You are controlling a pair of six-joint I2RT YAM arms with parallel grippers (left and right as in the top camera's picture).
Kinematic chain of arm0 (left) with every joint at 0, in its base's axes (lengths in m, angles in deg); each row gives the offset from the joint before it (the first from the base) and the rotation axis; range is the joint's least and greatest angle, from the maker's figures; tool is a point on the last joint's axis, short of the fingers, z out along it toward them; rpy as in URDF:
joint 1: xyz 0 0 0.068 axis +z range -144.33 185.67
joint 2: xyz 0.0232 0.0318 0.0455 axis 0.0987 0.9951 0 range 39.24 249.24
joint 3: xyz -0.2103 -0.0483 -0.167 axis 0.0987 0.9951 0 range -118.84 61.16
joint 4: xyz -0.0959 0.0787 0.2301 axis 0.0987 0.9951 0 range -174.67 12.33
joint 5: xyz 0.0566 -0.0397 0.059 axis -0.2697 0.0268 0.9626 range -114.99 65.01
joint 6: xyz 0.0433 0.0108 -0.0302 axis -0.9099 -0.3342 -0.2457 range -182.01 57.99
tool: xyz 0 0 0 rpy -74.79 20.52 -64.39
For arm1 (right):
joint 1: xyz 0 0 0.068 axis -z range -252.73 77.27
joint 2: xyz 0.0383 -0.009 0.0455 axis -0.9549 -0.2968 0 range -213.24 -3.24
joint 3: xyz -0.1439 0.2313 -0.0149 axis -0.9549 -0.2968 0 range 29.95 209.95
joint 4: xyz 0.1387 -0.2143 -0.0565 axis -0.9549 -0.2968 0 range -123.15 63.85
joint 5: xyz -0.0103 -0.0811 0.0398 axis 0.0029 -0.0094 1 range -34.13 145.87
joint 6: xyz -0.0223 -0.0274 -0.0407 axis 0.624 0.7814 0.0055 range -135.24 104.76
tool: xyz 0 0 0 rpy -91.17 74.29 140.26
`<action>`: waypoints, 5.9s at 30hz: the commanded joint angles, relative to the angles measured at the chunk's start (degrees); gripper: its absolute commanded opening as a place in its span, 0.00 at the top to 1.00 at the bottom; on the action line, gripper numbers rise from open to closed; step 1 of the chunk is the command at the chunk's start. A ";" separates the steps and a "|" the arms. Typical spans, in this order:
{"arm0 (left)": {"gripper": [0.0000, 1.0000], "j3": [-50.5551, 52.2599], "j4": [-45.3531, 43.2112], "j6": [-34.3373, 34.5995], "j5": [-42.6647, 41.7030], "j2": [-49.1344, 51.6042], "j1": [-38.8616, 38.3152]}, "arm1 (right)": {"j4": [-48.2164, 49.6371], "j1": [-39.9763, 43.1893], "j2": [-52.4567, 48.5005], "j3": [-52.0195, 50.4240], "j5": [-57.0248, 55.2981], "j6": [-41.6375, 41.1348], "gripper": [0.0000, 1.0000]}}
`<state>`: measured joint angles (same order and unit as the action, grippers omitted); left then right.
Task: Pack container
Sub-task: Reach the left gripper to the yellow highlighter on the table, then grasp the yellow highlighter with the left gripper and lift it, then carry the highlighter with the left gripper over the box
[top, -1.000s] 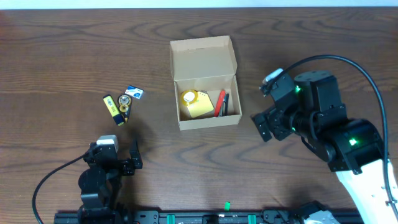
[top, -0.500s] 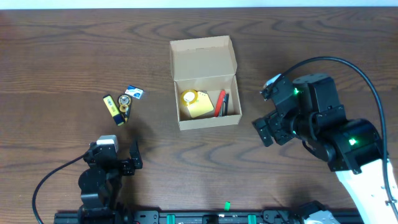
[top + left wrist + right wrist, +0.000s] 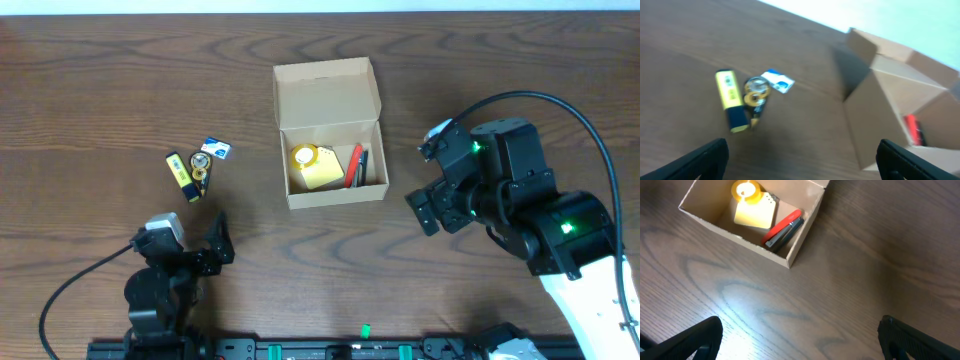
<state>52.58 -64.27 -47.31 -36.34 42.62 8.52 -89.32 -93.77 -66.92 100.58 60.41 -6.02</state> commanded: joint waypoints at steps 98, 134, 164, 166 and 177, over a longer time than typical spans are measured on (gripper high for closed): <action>0.27 -63.43 16.00 6.67 14.34 106.12 6.93 | -0.04 -0.04 0.31 -0.42 0.42 -1.03 0.01; 0.94 -67.93 25.90 15.52 11.87 109.74 7.26 | -0.04 -0.04 0.31 -0.42 0.42 -1.03 0.01; 0.94 -97.35 38.42 9.49 11.76 109.33 -13.94 | -0.04 -0.04 0.31 -0.42 0.42 -1.03 0.01; 0.94 -97.35 38.49 14.19 11.74 109.33 -16.46 | -0.04 -0.04 0.31 -0.42 0.42 -1.03 0.01; 0.94 -97.35 39.36 15.28 12.96 108.89 -27.10 | -0.04 -0.04 0.31 -0.42 0.42 -1.03 0.01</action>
<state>-43.59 -25.13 -27.97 -24.71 151.88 -16.64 -89.32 -93.77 -66.92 100.28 60.41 -6.22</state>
